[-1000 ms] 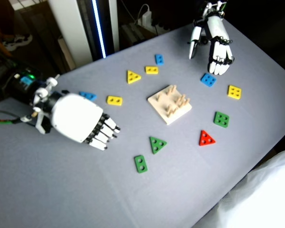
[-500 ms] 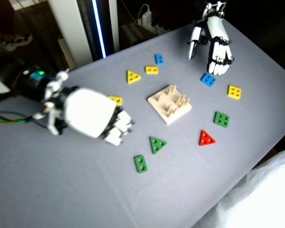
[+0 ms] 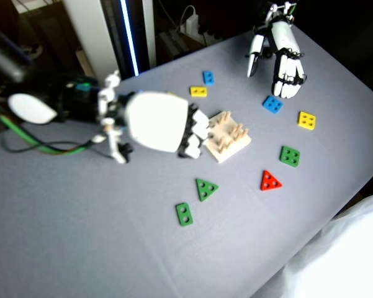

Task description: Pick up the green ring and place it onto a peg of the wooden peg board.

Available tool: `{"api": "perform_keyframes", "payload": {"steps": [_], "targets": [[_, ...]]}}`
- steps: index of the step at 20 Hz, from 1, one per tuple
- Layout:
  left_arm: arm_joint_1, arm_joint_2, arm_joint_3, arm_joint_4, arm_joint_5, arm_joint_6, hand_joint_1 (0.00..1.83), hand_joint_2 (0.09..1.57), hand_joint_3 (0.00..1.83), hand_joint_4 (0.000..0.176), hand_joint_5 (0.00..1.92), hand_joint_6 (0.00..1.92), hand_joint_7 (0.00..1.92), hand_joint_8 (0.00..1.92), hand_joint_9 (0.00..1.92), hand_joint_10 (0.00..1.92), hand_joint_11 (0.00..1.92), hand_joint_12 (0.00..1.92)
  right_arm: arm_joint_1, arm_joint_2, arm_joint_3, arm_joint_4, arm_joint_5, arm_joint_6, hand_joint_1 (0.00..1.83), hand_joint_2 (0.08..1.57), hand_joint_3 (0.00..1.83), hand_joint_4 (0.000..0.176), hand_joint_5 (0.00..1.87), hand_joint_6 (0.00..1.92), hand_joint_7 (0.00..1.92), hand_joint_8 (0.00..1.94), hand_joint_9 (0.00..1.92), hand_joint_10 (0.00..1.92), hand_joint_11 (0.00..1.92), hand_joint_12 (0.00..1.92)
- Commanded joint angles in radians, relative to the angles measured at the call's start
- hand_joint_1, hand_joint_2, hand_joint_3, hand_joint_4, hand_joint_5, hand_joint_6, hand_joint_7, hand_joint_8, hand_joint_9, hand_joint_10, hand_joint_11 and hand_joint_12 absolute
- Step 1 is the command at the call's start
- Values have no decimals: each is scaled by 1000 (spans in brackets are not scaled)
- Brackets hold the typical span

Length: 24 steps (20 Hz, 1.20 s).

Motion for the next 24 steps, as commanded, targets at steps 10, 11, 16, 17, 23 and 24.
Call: {"api": "perform_keyframes", "payload": {"steps": [10,11,16,17,23,24], "targets": [[-20,-13,12,40,-94,-19,777,1148,0,43,443,2,365,1,300,0,0,691,73,-88,49,-72,74,57,1247,1089,1,0,904,1078,1167,760,1113,713,867,1305],[-22,-13,13,41,-94,-19,773,1149,0,46,439,0,358,0,292,0,0,667,75,-92,52,-78,67,59,1242,1099,2,0,886,1097,1143,809,1110,715,850,1334],[-24,-13,11,44,-96,-24,775,1154,1,43,435,1,352,2,290,1,0,742,75,-101,62,-86,29,59,1263,1059,0,0,966,972,1248,632,1184,680,948,1317],[-24,-13,10,44,-96,-24,778,1152,0,41,441,2,360,3,296,3,0,754,75,-101,64,-86,24,59,1267,1053,0,0,978,955,1266,595,1190,675,956,1315],[-24,-13,8,47,-100,-29,803,1143,0,46,441,1,368,1,315,2,0,821,75,-106,75,-89,-5,59,1257,1063,1,0,978,970,1205,699,1108,828,931,1337],[-24,-14,8,48,-100,-30,818,1137,0,46,448,4,371,2,315,2,0,815,75,-111,78,-89,-6,59,1259,1060,0,0,986,963,1217,673,1138,790,968,1265]]}}
